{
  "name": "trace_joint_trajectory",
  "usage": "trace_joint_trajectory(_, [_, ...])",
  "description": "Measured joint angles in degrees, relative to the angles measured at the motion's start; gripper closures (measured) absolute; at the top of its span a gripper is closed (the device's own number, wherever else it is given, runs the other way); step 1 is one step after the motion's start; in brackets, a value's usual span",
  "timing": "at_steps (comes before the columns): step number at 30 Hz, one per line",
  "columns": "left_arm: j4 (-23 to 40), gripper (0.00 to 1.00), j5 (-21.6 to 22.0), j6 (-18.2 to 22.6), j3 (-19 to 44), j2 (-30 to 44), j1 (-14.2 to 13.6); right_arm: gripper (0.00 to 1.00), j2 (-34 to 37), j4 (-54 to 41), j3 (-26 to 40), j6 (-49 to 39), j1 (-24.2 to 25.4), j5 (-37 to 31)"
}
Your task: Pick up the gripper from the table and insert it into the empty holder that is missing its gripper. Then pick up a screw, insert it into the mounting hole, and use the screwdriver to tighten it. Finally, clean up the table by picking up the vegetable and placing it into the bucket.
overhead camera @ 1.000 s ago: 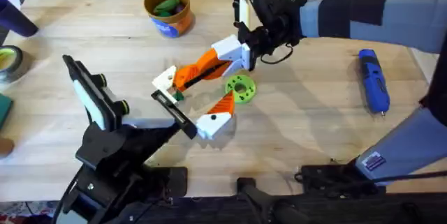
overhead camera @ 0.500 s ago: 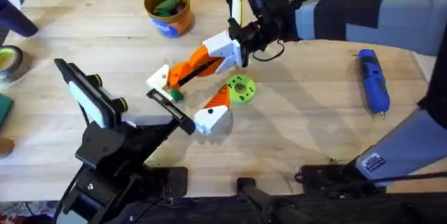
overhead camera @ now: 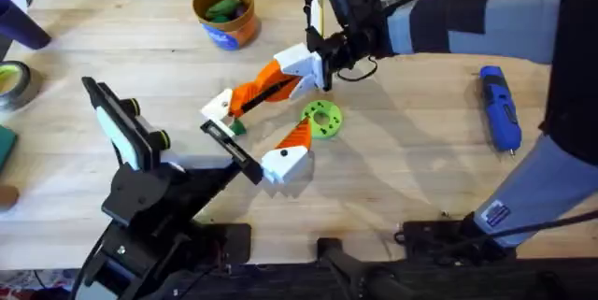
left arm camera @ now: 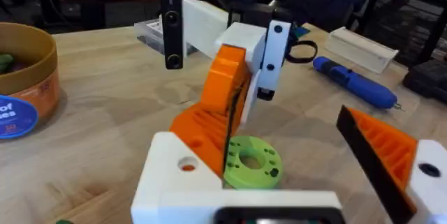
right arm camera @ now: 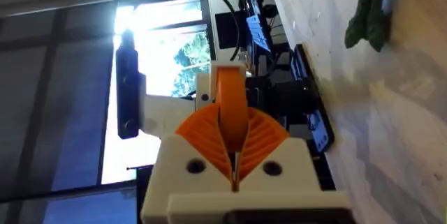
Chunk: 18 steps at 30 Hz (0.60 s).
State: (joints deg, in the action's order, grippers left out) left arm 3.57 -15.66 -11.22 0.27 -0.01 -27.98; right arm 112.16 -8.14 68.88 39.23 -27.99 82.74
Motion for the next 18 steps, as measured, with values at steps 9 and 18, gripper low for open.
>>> trace_joint_trajectory(9, [-0.08,0.007,-0.9,0.0,0.0,0.0,-0.06,0.992,0.0,0.69,0.06,0.66,-2.69,0.56])
trace_joint_trajectory(18, [-0.11,0.007,-0.81,-0.14,0.0,0.0,-0.05,0.992,0.0,1.06,0.38,0.88,-3.34,0.44])
